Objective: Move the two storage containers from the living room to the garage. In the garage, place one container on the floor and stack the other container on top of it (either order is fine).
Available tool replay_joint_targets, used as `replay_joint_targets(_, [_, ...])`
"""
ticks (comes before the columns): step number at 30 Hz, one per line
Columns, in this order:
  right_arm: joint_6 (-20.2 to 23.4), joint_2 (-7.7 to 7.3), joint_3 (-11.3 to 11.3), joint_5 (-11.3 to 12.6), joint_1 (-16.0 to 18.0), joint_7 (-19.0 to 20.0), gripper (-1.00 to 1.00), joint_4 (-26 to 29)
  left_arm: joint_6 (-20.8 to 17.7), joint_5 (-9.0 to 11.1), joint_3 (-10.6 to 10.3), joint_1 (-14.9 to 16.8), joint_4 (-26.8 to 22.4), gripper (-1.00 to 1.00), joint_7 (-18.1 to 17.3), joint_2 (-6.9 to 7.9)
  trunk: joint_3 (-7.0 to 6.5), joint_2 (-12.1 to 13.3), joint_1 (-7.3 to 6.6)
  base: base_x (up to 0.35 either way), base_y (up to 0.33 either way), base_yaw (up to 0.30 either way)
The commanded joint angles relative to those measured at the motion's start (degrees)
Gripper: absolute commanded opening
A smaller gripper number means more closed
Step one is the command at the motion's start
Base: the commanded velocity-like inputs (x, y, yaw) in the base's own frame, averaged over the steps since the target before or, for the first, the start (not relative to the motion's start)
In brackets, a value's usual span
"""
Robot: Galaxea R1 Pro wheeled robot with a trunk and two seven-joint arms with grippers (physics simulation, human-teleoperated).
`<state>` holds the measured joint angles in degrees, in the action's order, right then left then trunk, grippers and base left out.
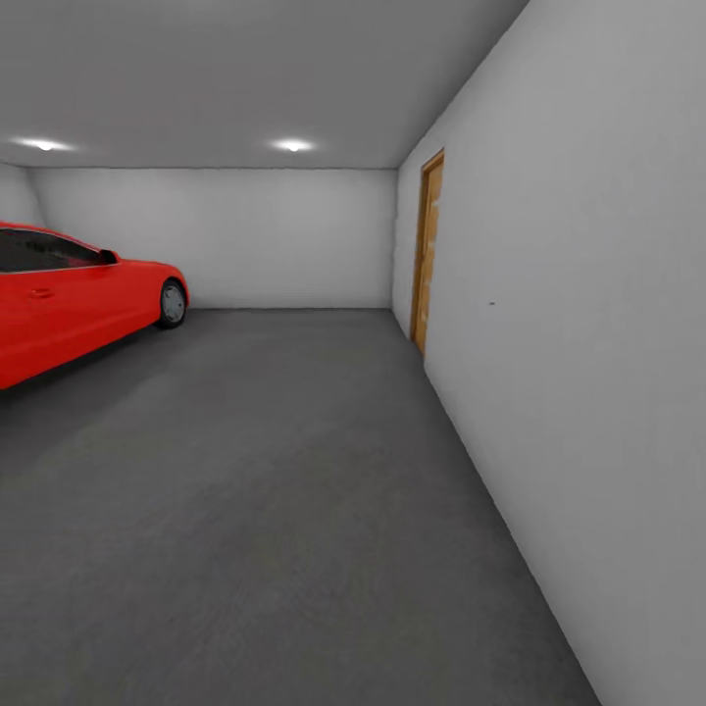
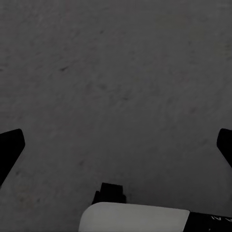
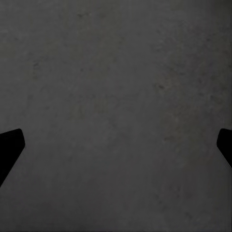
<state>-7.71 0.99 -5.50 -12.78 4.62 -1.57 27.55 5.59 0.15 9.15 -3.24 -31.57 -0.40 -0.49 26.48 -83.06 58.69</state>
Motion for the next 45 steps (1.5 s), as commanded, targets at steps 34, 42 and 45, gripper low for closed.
replay_joint_targets(34, [-0.5,-1.35,-0.5,-0.5,0.0,-0.5,1.00,-0.1,0.0,-0.1,0.4,0.0,0.0,1.00,0.6,0.13,0.05,0.0,0.04,0.327,0.000,0.006])
replay_joint_targets(42, [-0.5,-1.35,-0.5,-0.4,0.0,-0.1,1.00,-0.1,0.0,-0.1,3.9,0.0,-0.1,1.00,0.6,0.05,0.05,0.0,0.04,0.326,0.000,0.000])
replay_joint_targets(45, [-0.5,-1.34,-0.5,-0.4,0.0,-0.1,1.00,-0.1,0.0,-0.1,4.3,0.0,-0.1,1.00,0.5,0.05,0.05,0.0,0.04,0.327,0.000,0.000])
